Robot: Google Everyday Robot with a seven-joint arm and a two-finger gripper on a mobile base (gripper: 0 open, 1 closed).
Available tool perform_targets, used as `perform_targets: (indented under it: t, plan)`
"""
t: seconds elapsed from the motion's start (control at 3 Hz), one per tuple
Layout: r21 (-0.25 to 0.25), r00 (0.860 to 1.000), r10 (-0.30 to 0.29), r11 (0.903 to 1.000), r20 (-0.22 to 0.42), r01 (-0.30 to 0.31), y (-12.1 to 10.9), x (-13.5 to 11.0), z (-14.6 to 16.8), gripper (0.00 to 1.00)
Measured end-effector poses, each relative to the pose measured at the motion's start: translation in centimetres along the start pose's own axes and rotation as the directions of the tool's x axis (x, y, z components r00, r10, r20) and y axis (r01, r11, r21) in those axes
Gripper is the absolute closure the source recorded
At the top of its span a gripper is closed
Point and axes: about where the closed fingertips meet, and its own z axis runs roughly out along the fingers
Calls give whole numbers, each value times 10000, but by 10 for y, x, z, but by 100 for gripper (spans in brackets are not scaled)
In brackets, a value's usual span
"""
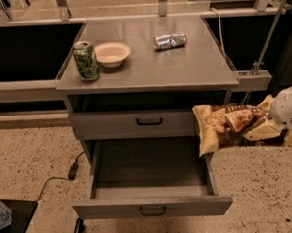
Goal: Place brown chip bag into middle drawer
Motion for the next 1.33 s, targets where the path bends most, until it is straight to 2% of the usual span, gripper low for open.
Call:
perform_targets:
  t: [0.33, 0.67, 1.0, 1.33]
  plan:
    - [-318, 10000, 18, 9995, 14, -17, 3, 3, 12, 100]
    - [-1854, 9987, 296, 9824, 416, -214, 37, 16, 80, 100]
    - [-3737, 9962, 484, 9274, 722, -180, 92, 22, 180, 100]
    - [-4621, 9966, 462, 8868, 686, -93, 125, 15, 259, 100]
